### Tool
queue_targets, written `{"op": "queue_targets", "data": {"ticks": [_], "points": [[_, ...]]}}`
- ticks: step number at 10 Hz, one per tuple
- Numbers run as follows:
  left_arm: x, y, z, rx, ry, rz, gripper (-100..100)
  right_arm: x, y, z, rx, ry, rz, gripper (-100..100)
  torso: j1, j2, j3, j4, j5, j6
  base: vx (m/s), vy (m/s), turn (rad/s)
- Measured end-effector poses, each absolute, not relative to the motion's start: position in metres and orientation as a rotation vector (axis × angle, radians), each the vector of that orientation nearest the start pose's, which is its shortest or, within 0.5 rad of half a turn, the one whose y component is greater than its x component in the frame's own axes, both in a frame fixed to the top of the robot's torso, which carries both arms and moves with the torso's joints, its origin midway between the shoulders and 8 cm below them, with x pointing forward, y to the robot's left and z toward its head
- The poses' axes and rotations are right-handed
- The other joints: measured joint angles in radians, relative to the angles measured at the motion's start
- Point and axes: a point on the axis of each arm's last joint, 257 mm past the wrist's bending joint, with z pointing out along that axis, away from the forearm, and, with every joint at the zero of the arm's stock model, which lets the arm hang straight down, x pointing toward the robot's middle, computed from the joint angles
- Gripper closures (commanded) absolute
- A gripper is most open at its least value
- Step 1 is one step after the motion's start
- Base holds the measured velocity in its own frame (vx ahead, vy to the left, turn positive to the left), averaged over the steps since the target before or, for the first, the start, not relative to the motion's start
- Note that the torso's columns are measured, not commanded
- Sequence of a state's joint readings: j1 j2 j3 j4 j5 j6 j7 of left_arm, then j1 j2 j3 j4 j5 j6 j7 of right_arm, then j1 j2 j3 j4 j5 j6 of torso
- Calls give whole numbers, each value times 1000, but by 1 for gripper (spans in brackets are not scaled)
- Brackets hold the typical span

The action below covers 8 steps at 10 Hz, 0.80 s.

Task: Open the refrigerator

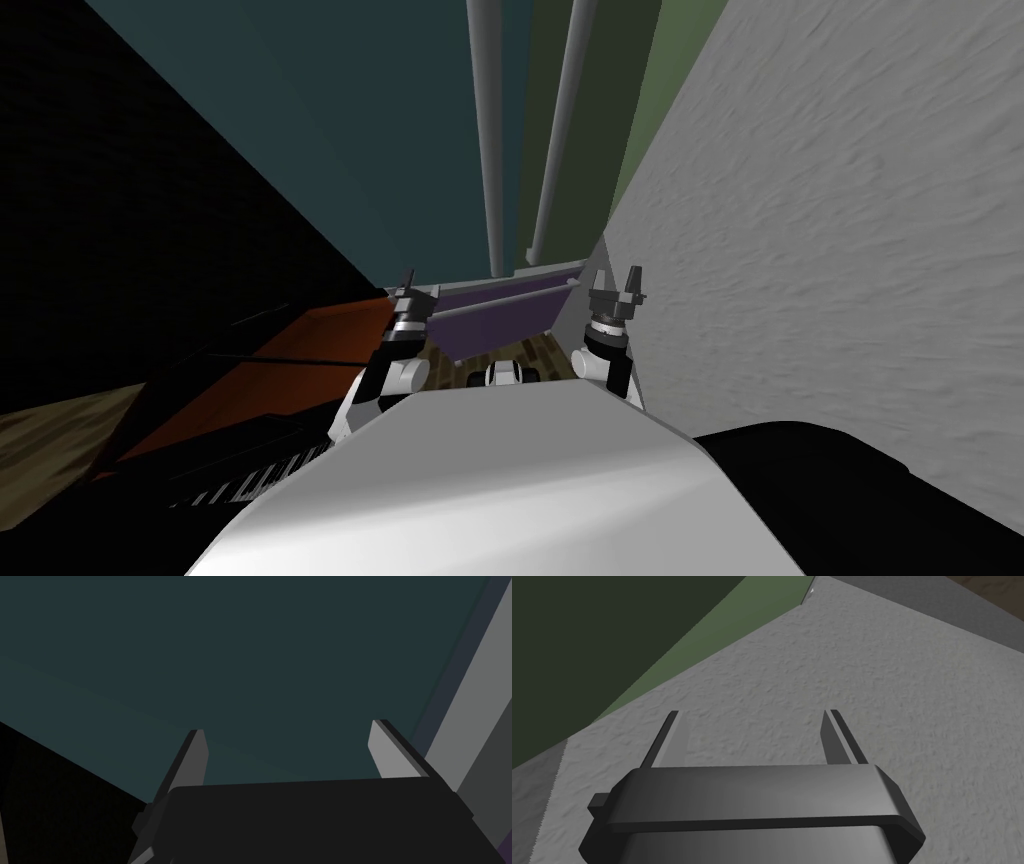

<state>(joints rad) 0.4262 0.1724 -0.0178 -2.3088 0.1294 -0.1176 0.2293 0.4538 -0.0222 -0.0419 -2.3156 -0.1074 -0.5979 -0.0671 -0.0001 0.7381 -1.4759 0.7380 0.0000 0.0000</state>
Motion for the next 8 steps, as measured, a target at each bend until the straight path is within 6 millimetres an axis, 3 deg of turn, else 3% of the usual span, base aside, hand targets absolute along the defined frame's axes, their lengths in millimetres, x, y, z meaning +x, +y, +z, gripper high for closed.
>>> {"op": "queue_targets", "data": {"ticks": [8], "points": [[414,252,-42,-1167,898,-1606,-100,316,-294,72,578,423,1445,0,0,0,0,0,0,0,37,-66,38]]}}
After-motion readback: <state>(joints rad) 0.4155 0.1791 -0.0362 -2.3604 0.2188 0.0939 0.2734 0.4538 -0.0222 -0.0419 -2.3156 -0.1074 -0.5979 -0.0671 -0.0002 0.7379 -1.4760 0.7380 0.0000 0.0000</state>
